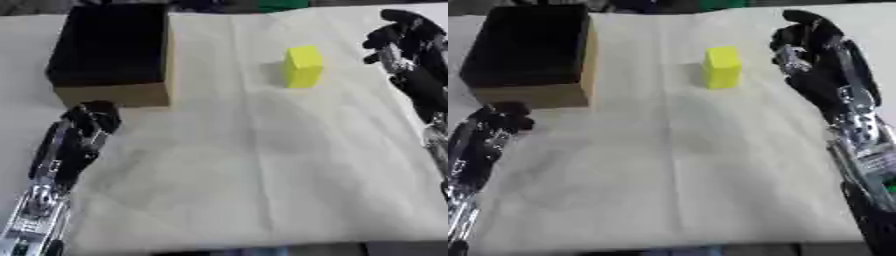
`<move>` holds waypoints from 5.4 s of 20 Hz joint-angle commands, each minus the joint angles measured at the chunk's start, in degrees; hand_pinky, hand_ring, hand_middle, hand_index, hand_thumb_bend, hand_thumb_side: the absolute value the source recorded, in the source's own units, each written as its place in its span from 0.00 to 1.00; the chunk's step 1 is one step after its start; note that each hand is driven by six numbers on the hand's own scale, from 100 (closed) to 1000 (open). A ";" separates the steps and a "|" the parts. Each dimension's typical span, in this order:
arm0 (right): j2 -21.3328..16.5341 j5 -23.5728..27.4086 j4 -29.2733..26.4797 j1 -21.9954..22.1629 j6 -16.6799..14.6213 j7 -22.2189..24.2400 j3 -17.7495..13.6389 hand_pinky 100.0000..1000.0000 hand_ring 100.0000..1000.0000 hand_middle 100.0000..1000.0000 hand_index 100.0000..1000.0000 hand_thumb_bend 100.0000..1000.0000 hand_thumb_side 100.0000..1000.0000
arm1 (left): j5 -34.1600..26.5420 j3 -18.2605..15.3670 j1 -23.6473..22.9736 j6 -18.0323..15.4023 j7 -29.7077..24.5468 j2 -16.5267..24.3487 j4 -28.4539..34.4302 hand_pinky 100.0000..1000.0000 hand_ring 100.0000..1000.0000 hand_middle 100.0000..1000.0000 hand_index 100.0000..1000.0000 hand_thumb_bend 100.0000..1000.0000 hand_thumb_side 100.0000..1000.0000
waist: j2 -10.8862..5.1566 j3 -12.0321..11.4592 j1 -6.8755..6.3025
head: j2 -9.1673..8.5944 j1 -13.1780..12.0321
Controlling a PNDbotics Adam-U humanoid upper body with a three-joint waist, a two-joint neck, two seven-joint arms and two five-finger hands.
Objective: Pick up objects on the table and place them in the box.
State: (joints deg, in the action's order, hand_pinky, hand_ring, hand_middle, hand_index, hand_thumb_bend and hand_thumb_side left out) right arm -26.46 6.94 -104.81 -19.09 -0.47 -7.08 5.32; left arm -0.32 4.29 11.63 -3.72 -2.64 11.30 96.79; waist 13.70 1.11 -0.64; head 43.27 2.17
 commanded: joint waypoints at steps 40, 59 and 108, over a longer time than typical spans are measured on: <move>-26.21 -11.83 12.73 -19.04 -8.60 29.34 6.05 0.75 0.92 0.86 0.93 0.70 0.10 | 0.19 0.26 -0.09 -0.08 -0.65 2.03 0.94 0.65 0.58 0.55 0.68 0.52 0.53 | -1.56 -4.24 2.03 | -0.73 0.49; -14.99 -32.48 44.35 -33.91 -15.77 31.72 4.08 0.77 0.92 0.84 0.92 0.70 0.19 | 0.14 0.74 0.86 -0.07 -1.12 2.28 1.09 0.65 0.58 0.55 0.68 0.52 0.53 | -0.69 -6.84 2.47 | -1.41 1.66; -8.11 -42.00 59.60 -36.58 -19.11 31.33 1.20 0.76 0.91 0.80 0.90 0.69 0.24 | 0.06 0.89 1.28 -0.05 -1.25 1.91 1.26 0.65 0.58 0.55 0.68 0.53 0.52 | -0.07 -8.18 2.07 | -0.87 1.98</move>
State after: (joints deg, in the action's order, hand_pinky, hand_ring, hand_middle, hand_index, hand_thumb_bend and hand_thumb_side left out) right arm -34.24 -34.84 -44.85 -55.46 -19.35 24.02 6.04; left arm -0.29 5.38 12.21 -3.66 -3.81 12.60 96.82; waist 14.36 -7.03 1.65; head 42.29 4.18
